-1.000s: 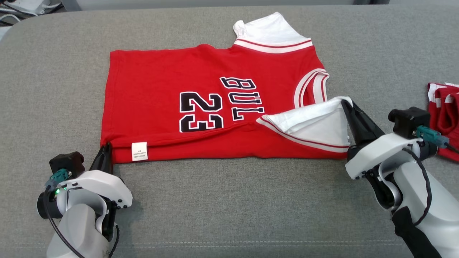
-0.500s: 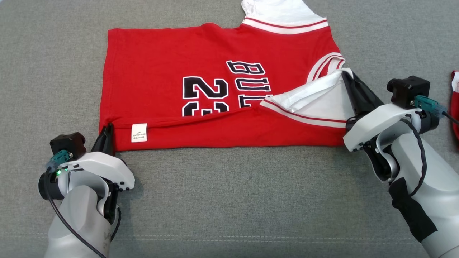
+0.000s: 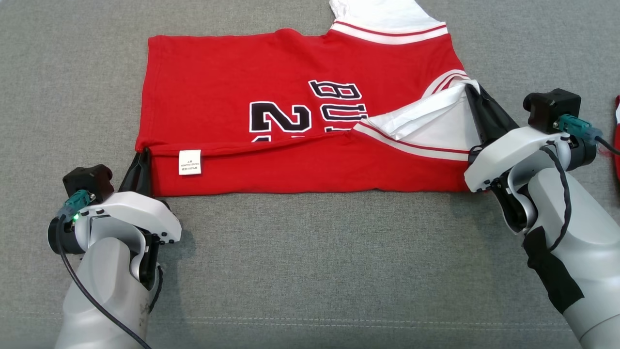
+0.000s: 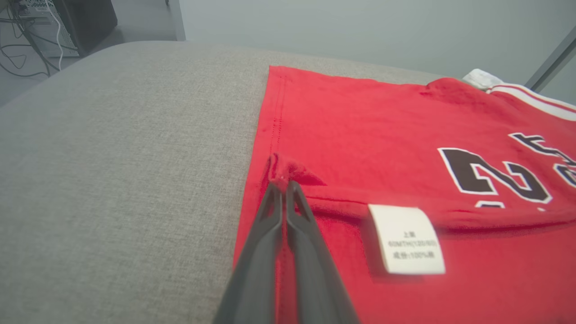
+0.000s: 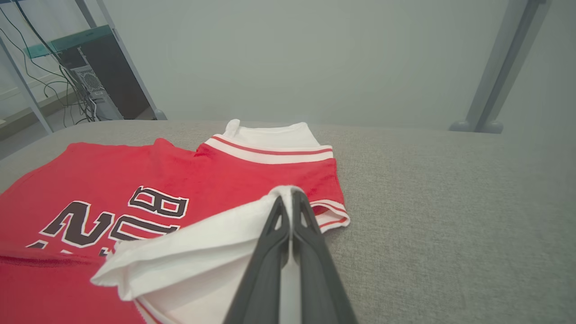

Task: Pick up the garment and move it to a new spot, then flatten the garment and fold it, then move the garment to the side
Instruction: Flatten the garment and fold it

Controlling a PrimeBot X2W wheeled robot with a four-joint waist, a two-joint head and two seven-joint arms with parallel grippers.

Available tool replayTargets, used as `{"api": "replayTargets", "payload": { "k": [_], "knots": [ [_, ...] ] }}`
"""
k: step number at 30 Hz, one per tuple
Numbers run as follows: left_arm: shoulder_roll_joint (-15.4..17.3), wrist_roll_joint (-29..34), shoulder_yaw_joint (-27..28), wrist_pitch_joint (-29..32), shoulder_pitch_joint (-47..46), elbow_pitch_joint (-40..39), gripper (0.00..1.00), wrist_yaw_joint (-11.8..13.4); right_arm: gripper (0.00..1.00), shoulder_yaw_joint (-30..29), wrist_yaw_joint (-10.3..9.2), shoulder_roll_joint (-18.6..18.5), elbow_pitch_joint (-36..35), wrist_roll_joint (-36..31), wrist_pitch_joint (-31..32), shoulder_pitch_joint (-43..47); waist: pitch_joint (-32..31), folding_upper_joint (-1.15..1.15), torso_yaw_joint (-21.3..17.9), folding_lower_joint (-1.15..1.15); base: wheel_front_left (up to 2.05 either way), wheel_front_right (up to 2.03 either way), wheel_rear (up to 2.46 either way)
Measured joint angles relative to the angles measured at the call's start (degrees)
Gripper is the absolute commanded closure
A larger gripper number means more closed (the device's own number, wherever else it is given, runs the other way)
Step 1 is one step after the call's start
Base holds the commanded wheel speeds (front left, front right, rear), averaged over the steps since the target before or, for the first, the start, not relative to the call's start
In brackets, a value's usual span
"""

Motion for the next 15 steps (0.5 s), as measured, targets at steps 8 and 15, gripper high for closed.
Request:
{"api": "replayTargets", "payload": {
  "k": [8, 15],
  "knots": [
    [-1.2, 0.8, 0.7, 0.0, 0.7, -4.1, 0.00, 0.6, 0.00, -8.1, 0.00, 0.1, -0.6, -3.2, 0.0, -0.1, -0.9, 0.00, -0.1, 0.00, 0.00, 0.00, 0.00],
    [-1.4, 2.3, 1.4, -0.3, 8.0, -9.4, 0.00, 0.7, 0.00, -12.4, 0.00, 0.2, -5.2, -6.9, -0.1, 11.0, -3.3, 0.00, -0.6, 0.00, 0.00, 0.00, 0.00]
  ]
}}
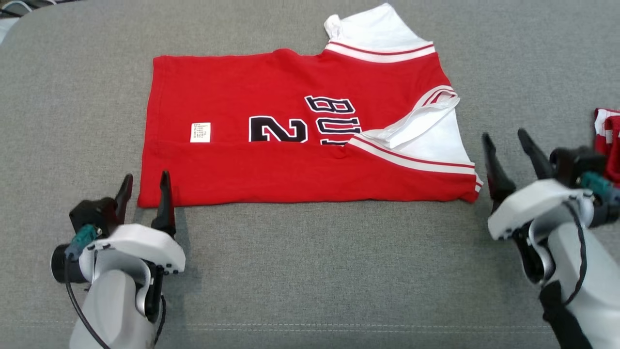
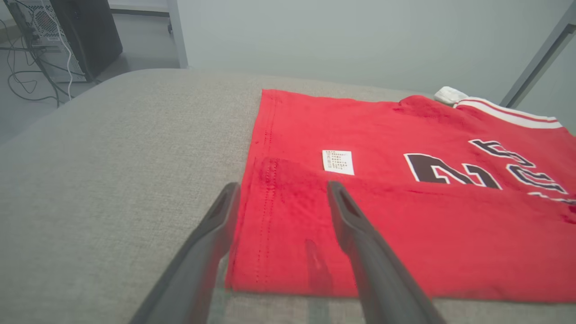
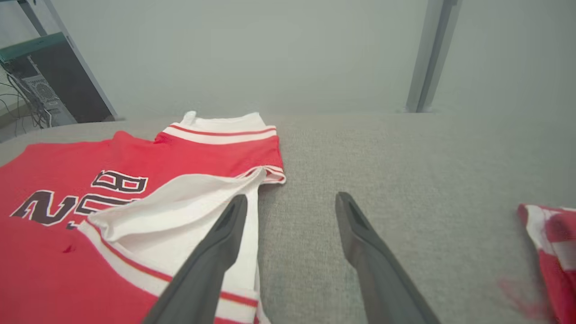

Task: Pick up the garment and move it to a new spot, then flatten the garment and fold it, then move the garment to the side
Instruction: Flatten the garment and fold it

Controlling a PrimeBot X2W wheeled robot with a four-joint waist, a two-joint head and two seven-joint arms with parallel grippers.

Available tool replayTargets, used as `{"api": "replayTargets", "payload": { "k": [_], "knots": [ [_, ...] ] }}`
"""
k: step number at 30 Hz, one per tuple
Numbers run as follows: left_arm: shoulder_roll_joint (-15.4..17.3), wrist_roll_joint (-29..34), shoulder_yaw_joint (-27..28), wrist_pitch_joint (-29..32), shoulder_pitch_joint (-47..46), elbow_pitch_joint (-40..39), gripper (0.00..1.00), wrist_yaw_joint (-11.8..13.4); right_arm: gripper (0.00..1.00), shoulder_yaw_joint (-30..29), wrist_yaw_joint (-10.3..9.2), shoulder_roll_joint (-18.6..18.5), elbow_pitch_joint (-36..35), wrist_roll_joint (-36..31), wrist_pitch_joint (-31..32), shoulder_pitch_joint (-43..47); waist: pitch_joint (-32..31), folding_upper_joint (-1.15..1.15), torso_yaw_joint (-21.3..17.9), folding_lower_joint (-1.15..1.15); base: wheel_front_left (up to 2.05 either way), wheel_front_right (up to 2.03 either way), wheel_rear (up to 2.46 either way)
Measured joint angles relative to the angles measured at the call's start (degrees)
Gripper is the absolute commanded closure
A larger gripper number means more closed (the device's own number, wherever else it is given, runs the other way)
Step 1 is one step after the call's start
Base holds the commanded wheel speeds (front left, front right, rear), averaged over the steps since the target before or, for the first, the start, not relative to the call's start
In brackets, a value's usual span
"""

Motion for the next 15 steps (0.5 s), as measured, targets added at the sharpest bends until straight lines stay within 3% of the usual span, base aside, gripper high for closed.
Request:
{"api": "replayTargets", "payload": {
  "k": [6, 15],
  "knots": [
    [-0.4, 0.5, 0.1, 0.0, 5.5, -1.7, 0.00, 0.0, 0.00, 1.8, -0.01, 0.5, -2.1, 0.2, 0.0, 8.1, -1.8, 0.00, -0.6, 0.00, 0.00, 0.00, 0.00],
    [-1.0, 0.8, -0.2, 0.0, 7.8, -2.6, 0.00, 0.0, 0.00, 3.5, 0.00, 2.5, -2.7, 4.7, 0.0, 12.2, -2.9, 0.00, -0.7, 0.00, 0.00, 0.00, 0.00]
  ]
}}
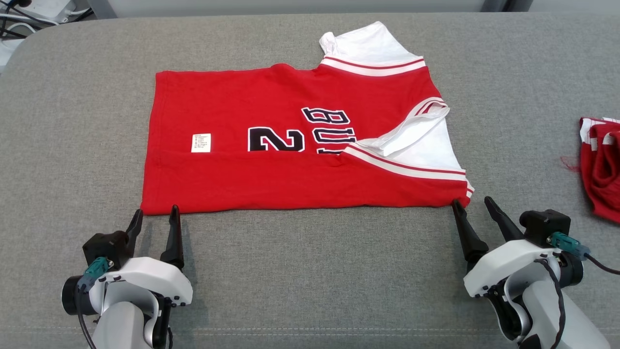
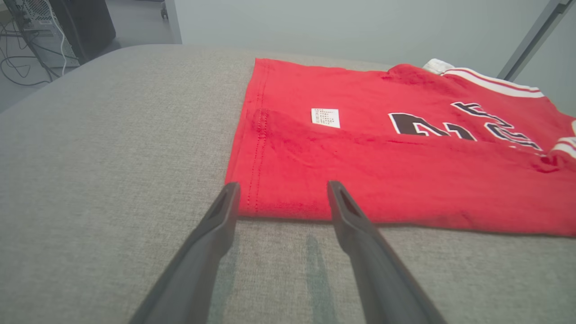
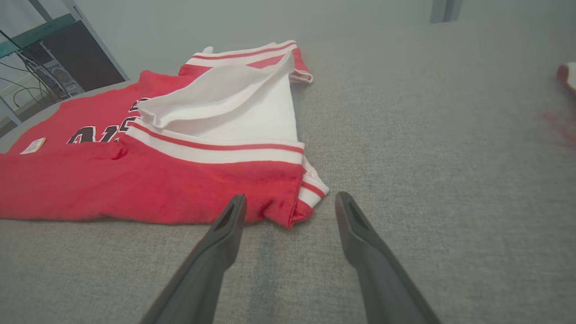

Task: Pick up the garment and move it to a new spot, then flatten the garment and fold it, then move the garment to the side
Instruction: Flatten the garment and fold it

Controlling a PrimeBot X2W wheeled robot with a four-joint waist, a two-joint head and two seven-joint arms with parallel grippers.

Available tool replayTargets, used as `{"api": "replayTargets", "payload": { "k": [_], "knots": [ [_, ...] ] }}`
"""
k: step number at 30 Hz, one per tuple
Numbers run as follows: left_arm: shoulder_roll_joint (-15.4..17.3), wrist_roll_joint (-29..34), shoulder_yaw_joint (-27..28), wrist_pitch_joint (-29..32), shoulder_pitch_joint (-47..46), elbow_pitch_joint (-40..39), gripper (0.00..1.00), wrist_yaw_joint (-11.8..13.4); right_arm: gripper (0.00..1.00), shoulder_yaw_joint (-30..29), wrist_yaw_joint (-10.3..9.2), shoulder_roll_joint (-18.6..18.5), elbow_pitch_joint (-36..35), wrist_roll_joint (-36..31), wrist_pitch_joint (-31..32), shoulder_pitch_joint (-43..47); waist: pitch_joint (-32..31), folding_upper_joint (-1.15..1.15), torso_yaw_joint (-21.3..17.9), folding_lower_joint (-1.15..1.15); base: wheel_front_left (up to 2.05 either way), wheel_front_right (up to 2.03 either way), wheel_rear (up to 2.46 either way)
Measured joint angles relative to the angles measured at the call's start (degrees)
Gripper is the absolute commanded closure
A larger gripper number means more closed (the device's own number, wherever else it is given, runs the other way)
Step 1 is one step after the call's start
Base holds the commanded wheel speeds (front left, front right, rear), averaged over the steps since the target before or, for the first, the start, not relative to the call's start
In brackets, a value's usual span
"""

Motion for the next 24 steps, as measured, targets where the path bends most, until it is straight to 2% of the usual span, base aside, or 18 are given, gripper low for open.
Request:
{"api": "replayTargets", "payload": {
  "k": [7, 19, 24],
  "knots": [
    [-0.4, 0.1, -0.4, 0.0, 0.0, -0.1, 0.00, 0.0, 0.00, -0.1, -0.01, 0.8, 1.9, 4.4, 0.0, 0.0, -0.1, 0.00, 1.0, 0.00, 0.00, 0.00, 0.00],
    [-0.4, 0.5, -0.5, 0.0, 0.0, -0.9, 0.00, -0.3, 0.00, -0.5, -0.01, 2.4, 3.9, 19.1, -0.3, -1.5, 0.9, 0.00, 2.3, 0.00, 0.00, 0.00, 0.00],
    [-0.4, 0.6, -0.5, 0.0, 0.0, -1.0, 0.00, -0.5, 0.00, 0.7, -0.08, 2.1, 3.9, 22.3, -0.3, -1.9, 0.9, 0.00, 2.4, 0.00, 0.00, 0.00, 0.00]
  ]
}}
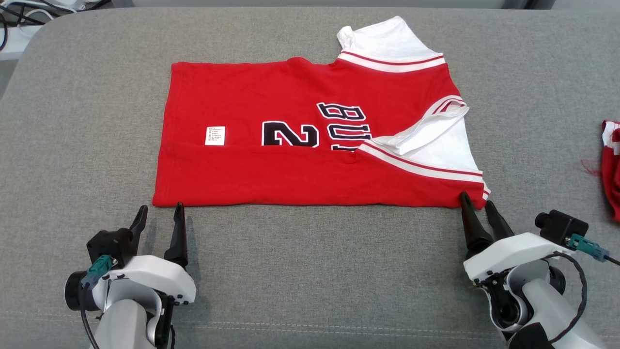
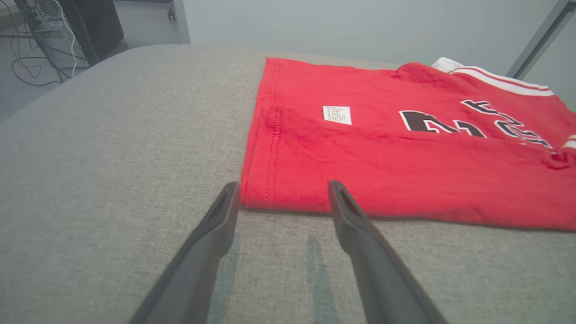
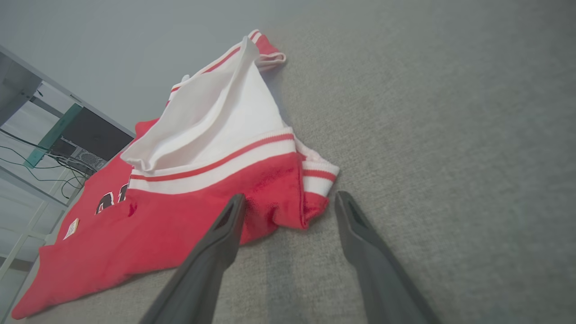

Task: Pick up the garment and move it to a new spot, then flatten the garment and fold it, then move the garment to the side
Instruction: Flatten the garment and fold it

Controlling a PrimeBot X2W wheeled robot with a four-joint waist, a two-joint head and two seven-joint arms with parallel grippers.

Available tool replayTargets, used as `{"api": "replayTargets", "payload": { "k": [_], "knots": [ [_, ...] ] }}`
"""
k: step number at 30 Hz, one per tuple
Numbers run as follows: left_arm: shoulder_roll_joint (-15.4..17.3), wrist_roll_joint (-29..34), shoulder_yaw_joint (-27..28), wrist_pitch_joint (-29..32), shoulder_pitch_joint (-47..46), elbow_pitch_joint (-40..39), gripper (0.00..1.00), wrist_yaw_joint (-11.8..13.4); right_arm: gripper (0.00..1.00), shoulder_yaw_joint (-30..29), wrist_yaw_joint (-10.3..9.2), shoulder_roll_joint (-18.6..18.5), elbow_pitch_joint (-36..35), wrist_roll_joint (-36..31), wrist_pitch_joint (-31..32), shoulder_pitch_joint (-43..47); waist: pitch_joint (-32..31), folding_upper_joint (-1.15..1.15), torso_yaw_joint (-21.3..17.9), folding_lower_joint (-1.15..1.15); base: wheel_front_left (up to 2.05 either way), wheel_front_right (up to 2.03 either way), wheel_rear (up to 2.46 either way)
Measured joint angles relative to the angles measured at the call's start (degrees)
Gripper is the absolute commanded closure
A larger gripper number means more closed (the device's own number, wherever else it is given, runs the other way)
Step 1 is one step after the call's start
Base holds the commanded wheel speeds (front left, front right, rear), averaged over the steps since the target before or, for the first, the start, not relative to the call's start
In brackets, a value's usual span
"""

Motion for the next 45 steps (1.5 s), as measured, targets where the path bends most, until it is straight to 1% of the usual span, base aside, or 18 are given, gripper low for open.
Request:
{"api": "replayTargets", "payload": {
  "k": [1, 3, 4, 5, 9, 14, 16, 17, 20, 24, 28, 30, 31, 32, 33, 34, 41, 45],
  "knots": [
    [0.0, 0.1, 0.0, 0.0, 0.0, 0.0, 0.00, 0.0, 0.00, 0.3, 0.00, -0.1, 0.0, 0.7, 0.0, -0.1, 0.0, 0.00, 0.0, 0.00, 0.00, 0.00, 0.00],
    [0.0, 0.2, 0.0, 0.0, 0.0, -0.2, 0.00, -0.1, 0.41, 1.3, 0.00, -0.6, -0.1, 1.8, 0.0, -0.6, 0.2, 0.00, 0.0, 0.00, 0.00, 0.00, 0.00],
    [0.0, 0.2, 0.0, 0.0, 0.0, -0.2, 0.00, -0.1, 0.67, 1.5, 0.00, -0.7, -0.2, 2.1, 0.0, -0.8, 0.3, 0.00, 0.0, 0.00, 0.00, 0.00, 0.00],
    [0.0, 0.1, 0.0, 0.0, 0.0, -0.2, 0.00, -0.1, 1.00, 1.5, 0.00, -0.8, -0.2, 2.5, 0.0, -0.9, 0.4, 0.00, 0.0, 0.00, 0.00, 0.00, 0.00],
    [0.0, -1.9, 0.3, 0.0, -0.2, 0.0, 0.00, -0.6, 1.00, 2.7, -0.20, -1.3, -0.2, 2.9, 0.0, -1.7, 0.9, 0.00, -0.1, 0.00, 0.00, 0.00, 0.00],
    [0.0, -8.9, 1.5, 0.0, -1.3, 3.3, 0.00, -1.5, 1.00, 3.1, -0.41, -1.4, -0.6, 2.8, 0.0, -2.1, 1.6, 0.00, -0.4, 0.00, 0.00, 0.00, 0.00],
    [-0.1, -13.5, 2.1, 0.0, -2.9, 5.2, 0.00, -1.8, 1.00, 3.4, -0.41, -1.5, -0.6, 2.2, 0.0, -2.5, 1.9, 0.00, -0.6, 0.00, 0.00, 0.00, 0.00],
    [-0.1, -13.5, 2.1, 0.0, -2.9, 5.2, 0.00, -1.8, 1.00, 3.4, -0.41, -1.5, -0.6, 2.2, 0.0, -2.5, 1.9, 0.00, -0.6, 0.00, 0.00, 0.00, 0.00],
    [-0.1, -21.9, 2.3, 0.0, -5.5, 8.4, 0.00, -2.5, 1.00, 3.6, -0.41, -1.4, -0.8, 1.8, 0.0, -2.8, 2.1, 0.00, -1.0, 0.00, 0.00, 0.00, 0.00],
    [-0.2, -25.1, 1.0, 0.0, -7.1, 10.8, 0.00, -2.6, 1.00, 4.3, -0.41, -1.4, -0.9, 1.6, 0.0, -3.0, 2.4, 0.00, -1.6, 0.00, 0.00, 0.00, 0.00],
    [0.0, -30.0, -0.1, -0.4, -8.5, 13.7, 0.00, -2.6, 1.00, 4.9, -0.41, -1.2, -1.3, 0.8, 0.0, -3.2, 2.9, 0.00, -2.2, 0.00, 0.00, 0.00, 0.00],
    [0.0, -30.2, -0.3, -0.4, -9.1, 14.0, 0.00, -2.6, 1.00, 4.9, -0.41, -1.1, -1.4, 0.6, 0.0, -3.3, 3.1, 0.00, -2.3, 0.00, 0.00, 0.00, 0.00],
    [0.0, -31.2, -0.4, -0.4, -9.4, 14.1, 0.13, -2.6, 1.00, 5.0, -0.41, -1.1, -1.5, 0.5, 0.0, -3.4, 3.1, 0.00, -2.4, 0.00, 0.00, 0.00, 0.00],
    [0.0, -32.4, -0.6, -0.4, -9.7, 14.2, 0.51, -2.6, 1.00, 5.0, -0.41, -1.1, -1.5, 0.5, 0.0, -3.4, 3.2, 0.00, -2.5, 0.00, 0.00, 0.00, 0.00],
    [0.0, -34.0, -1.0, -0.4, -9.9, 14.3, 0.79, -2.6, 1.00, 5.0, -0.41, -1.1, -1.6, 0.5, 0.0, -3.4, 3.2, 0.00, -2.6, 0.00, 0.00, 0.00, 0.00],
    [0.1, -34.6, -1.4, -0.6, -9.9, 14.3, 1.00, -2.6, 1.00, 5.0, -0.41, -1.1, -1.7, 0.5, 0.0, -3.4, 3.3, 0.00, -2.6, 0.00, 0.00, 0.00, 0.00],
    [0.7, -34.6, -3.4, -0.6, -9.7, 14.4, 1.00, -2.6, 1.00, 5.1, -0.41, -1.1, -2.0, 0.5, 0.0, -3.4, 2.8, 0.00, -2.9, 0.00, 0.00, 0.00, 0.00],
    [1.2, -33.0, -2.2, -0.3, -9.2, 14.0, 1.00, -2.6, 1.00, 5.5, -0.41, -1.1, -2.4, 1.3, 0.0, -2.7, 1.6, 0.00, -3.2, 0.00, 0.00, 0.00, 0.00]
  ]
}}
